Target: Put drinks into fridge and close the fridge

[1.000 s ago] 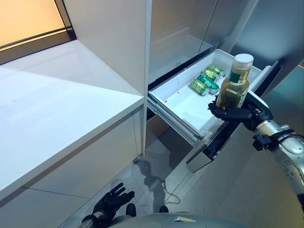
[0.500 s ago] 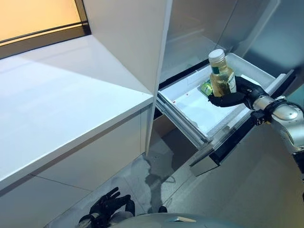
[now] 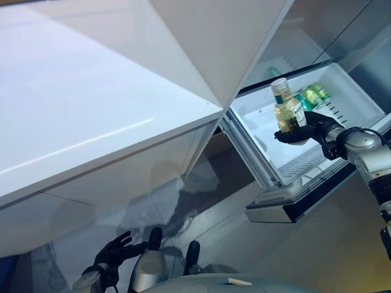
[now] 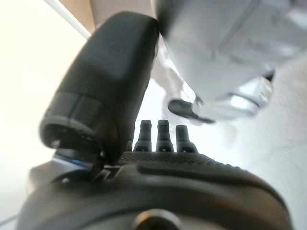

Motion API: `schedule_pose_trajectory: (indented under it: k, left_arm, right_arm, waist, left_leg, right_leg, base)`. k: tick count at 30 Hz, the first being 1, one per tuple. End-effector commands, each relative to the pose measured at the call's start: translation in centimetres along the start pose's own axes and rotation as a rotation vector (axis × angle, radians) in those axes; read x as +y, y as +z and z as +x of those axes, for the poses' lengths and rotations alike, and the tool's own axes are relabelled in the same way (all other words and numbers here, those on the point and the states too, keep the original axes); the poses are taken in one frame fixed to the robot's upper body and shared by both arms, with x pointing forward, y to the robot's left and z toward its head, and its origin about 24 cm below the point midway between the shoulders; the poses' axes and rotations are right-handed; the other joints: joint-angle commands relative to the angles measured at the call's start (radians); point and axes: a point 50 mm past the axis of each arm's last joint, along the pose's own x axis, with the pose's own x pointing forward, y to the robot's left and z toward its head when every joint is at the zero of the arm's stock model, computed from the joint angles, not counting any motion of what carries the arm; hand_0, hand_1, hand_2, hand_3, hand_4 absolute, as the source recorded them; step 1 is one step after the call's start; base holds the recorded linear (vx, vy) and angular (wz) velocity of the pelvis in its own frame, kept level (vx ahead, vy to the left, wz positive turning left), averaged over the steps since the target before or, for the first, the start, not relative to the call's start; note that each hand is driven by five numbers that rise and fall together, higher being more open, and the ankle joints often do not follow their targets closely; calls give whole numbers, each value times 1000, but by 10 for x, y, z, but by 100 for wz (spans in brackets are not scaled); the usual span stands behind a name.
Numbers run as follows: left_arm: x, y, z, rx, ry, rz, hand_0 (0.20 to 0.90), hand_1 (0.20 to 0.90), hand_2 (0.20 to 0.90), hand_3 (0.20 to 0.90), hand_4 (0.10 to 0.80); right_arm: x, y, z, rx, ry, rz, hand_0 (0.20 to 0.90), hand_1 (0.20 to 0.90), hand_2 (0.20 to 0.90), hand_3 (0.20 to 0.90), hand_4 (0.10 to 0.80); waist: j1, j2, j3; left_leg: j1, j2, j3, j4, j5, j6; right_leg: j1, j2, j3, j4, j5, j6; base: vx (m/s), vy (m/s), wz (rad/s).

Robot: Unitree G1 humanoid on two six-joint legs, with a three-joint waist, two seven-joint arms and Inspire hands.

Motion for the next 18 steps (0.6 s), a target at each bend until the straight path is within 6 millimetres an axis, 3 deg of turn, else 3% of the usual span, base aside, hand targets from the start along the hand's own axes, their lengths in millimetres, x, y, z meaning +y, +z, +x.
schedule_pose_trajectory:
  k: [1, 8, 18]
  left_arm:
    - [-4, 17, 0, -19, -20, 7, 900, 900, 900, 900, 800]
    - [-2, 59, 8, -59, -18, -24, 900, 900, 900, 900, 800]
    - [-2, 74, 12, -77, -15, -33, 900, 900, 900, 900, 800]
  right_arm:
    - [-49, 83, -23, -222, -169, -9, 300, 300, 300, 200, 100]
    - [-66, 82, -22, -109, -170, -29, 300, 300, 300, 200, 100]
    - [-66, 59, -11, 92, -130, -9, 300, 300, 300, 200, 100]
  waist:
    - [10, 19, -51]
    - [16, 41, -1]
    - [45, 53, 39]
  left_leg:
    - [-29, -19, -16, 34, -73, 37]
    - [-85, -22, -22, 45, -62, 32]
    - [-113, -23, -24, 51, -48, 20]
  right_leg:
    - [-68, 29, 29, 20, 89, 54]
    - [-116, 27, 21, 30, 91, 45]
    - [-135, 11, -22, 40, 88, 41]
  base:
    - [23, 21, 7]
    - [-78, 15, -1]
    - [-24, -14, 4]
